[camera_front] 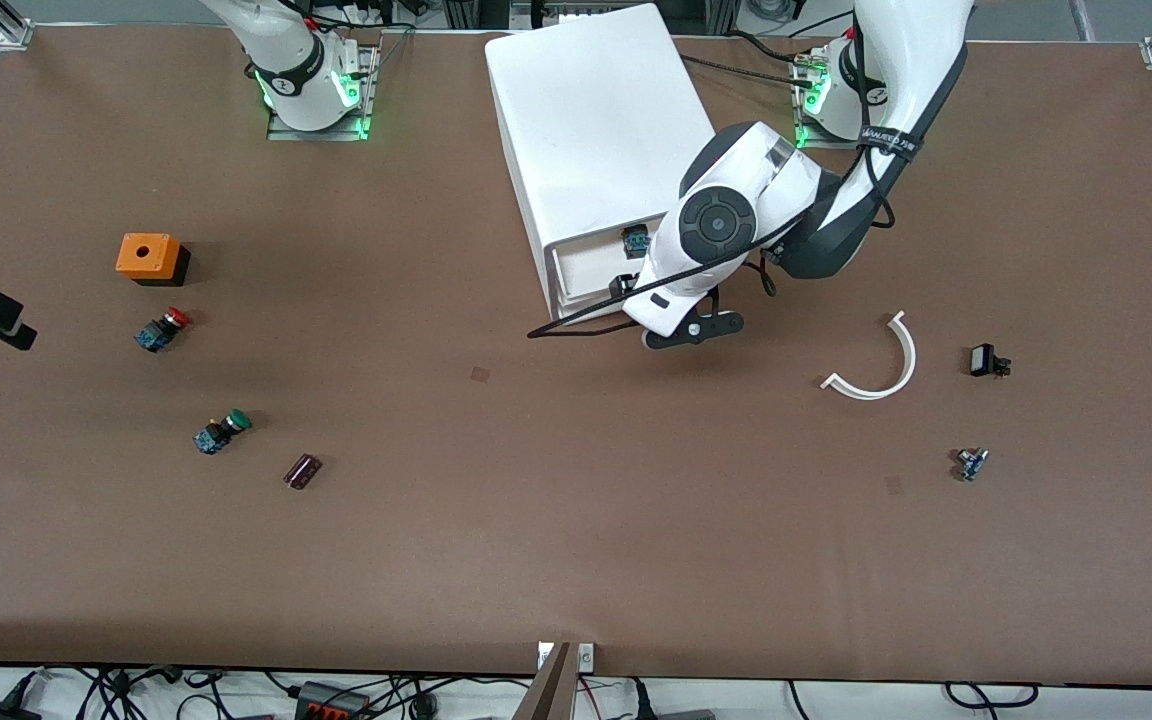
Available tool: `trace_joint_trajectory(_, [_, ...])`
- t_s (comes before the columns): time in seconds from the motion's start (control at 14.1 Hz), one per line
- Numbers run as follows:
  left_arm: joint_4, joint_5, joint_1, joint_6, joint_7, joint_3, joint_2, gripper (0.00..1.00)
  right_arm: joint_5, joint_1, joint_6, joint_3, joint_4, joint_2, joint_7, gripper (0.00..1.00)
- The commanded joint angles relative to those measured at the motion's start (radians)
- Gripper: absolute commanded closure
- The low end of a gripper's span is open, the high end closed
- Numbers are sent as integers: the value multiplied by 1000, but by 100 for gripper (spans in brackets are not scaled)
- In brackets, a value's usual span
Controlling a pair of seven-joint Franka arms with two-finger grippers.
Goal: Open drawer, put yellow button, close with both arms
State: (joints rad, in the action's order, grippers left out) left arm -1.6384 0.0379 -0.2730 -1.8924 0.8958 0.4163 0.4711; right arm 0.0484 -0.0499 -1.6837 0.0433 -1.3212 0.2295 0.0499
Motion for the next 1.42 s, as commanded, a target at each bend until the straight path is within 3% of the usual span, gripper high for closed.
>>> trace_joint_trajectory(0.0, [-78, -9, 20, -13, 50, 58, -54, 0, -18, -10, 50, -13, -38, -42, 15, 0])
trace_joint_trajectory(0.14, [-93, -9, 20, -14, 58, 81, -57, 0, -38, -10, 88, -11, -46, -55, 14, 0])
trace_joint_trajectory(0.57, [-112, -9, 21, -27, 71, 102, -58, 0, -73, -2, -13, -22, -294, -206, 8, 0])
trace_joint_trajectory(1.35, [-91, -29, 61, -17, 20, 95, -74, 0, -78, -4, 19, -23, -273, -203, 18, 0])
